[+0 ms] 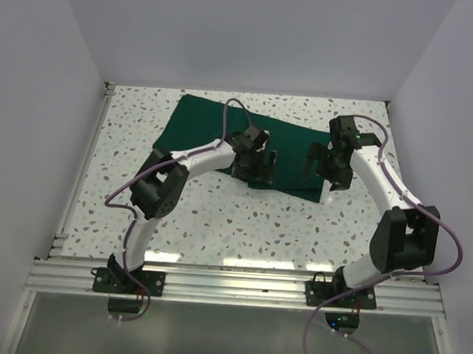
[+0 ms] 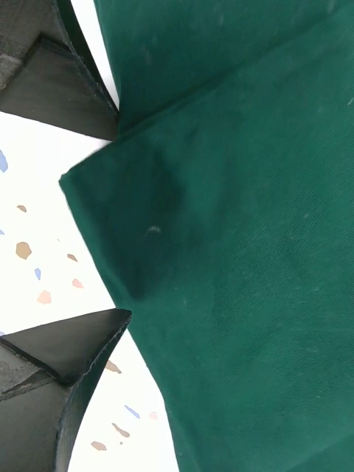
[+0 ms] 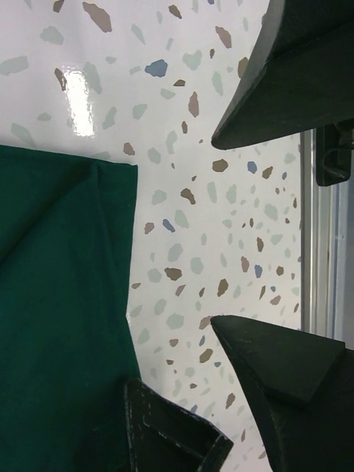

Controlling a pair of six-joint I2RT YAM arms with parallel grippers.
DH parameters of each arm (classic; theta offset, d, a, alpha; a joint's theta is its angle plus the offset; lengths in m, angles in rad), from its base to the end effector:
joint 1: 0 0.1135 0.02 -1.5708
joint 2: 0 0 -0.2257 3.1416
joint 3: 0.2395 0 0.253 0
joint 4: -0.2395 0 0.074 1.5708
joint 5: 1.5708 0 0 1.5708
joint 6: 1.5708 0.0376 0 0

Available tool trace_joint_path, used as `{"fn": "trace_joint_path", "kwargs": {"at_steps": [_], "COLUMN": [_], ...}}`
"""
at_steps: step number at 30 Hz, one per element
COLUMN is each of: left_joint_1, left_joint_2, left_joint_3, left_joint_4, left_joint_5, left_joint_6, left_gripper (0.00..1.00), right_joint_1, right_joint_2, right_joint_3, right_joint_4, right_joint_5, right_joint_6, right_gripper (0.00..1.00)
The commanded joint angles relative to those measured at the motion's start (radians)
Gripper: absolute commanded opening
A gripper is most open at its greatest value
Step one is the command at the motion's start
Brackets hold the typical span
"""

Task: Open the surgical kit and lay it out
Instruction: Open the surgical kit at the center of the board.

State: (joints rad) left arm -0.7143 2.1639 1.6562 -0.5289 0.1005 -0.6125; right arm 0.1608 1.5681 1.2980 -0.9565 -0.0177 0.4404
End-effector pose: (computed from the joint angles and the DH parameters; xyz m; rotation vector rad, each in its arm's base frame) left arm 0.3351 -0.2956 0.1377 0.1761 2.7199 -0.5672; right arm 0.3058 0.0503 0.2264 0.3877 2.7863 0.1686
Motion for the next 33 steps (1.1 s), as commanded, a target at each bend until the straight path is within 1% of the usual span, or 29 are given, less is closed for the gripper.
{"fn": "trace_joint_path", "kwargs": {"at_steps": [1, 7, 8, 10, 11, 12, 14, 15, 18, 19, 20, 21, 22, 23, 24, 26, 29, 32, 33], "left_joint_1": [-0.028, -0.06, -0.063, -0.07, -0.068, -0.07, -0.068, -0.068, -0.07, -0.07, -0.068, -0.066, -0.063, -0.063, -0.062, -0.054, -0.025, 0.015, 0.03], "left_joint_2": [0.04, -0.012, -0.019, -0.042, -0.048, -0.055, -0.059, -0.061, -0.073, -0.072, -0.069, -0.059, -0.052, -0.047, -0.036, -0.03, -0.027, -0.047, -0.064], "left_joint_3": [0.024, -0.01, -0.016, -0.035, -0.041, -0.047, -0.052, -0.061, -0.072, -0.072, -0.067, -0.052, -0.041, -0.029, -0.006, 0.013, 0.013, -0.022, -0.033], "left_joint_4": [0.018, 0.015, 0.017, 0.021, 0.023, 0.026, 0.026, 0.029, 0.035, 0.04, 0.041, 0.034, 0.029, 0.027, 0.015, 0.009, 0.001, 0.016, 0.032], "left_joint_5": [0.018, 0.004, 0.001, -0.01, -0.01, -0.01, -0.008, -0.012, -0.039, -0.053, -0.059, -0.065, -0.079, -0.085, -0.091, -0.097, -0.097, -0.087, -0.084], "left_joint_6": [-0.062, -0.099, -0.102, -0.109, -0.112, -0.115, -0.118, -0.124, -0.127, -0.124, -0.121, -0.113, -0.109, -0.096, -0.092, -0.079, -0.063, -0.043, -0.036], "left_gripper": [1.0, 0.99, 0.98, 0.93, 0.88, 0.75, 0.59, 0.48, 0.4, 0.39, 0.36, 0.27, 0.23, 0.21, 0.16, 0.11, 0.0, 0.0, 0.0], "right_joint_1": [-0.001, -0.003, -0.003, 0.0, 0.002, 0.005, 0.012, 0.016, 0.029, 0.029, 0.034, 0.036, 0.034, 0.037, 0.036, 0.039, 0.039, 0.039, 0.039], "right_joint_2": [-0.063, -0.108, -0.112, -0.123, -0.128, -0.132, -0.138, -0.141, -0.148, -0.155, -0.158, -0.164, -0.166, -0.177, -0.181, -0.198, -0.209, -0.22, -0.23], "right_joint_3": [-0.016, -0.048, -0.055, -0.065, -0.068, -0.074, -0.075, -0.074, -0.066, -0.065, -0.068, -0.066, -0.066, -0.069, -0.072, -0.083, -0.08, -0.068, -0.066], "right_joint_4": [-0.002, -0.002, -0.001, 0.004, 0.007, 0.007, 0.007, 0.005, -0.002, -0.004, -0.004, -0.007, -0.01, -0.011, -0.014, -0.011, -0.025, -0.051, -0.056], "right_joint_5": [-0.005, -0.007, -0.011, -0.019, -0.021, -0.024, -0.025, -0.025, -0.019, -0.019, -0.019, -0.019, -0.018, -0.019, -0.019, -0.011, 0.001, 0.016, 0.044], "right_joint_6": [-0.025, -0.026, -0.026, -0.025, -0.023, -0.023, -0.023, -0.023, -0.025, -0.026, -0.026, -0.026, -0.026, -0.026, -0.026, -0.026, -0.025, -0.019, -0.009], "right_gripper": [0.99, 0.98, 0.98, 0.98, 0.98, 0.98, 0.98, 0.98, 0.98, 0.98, 0.98, 0.98, 0.98, 0.98, 0.98, 0.98, 0.98, 0.98, 0.98]}}
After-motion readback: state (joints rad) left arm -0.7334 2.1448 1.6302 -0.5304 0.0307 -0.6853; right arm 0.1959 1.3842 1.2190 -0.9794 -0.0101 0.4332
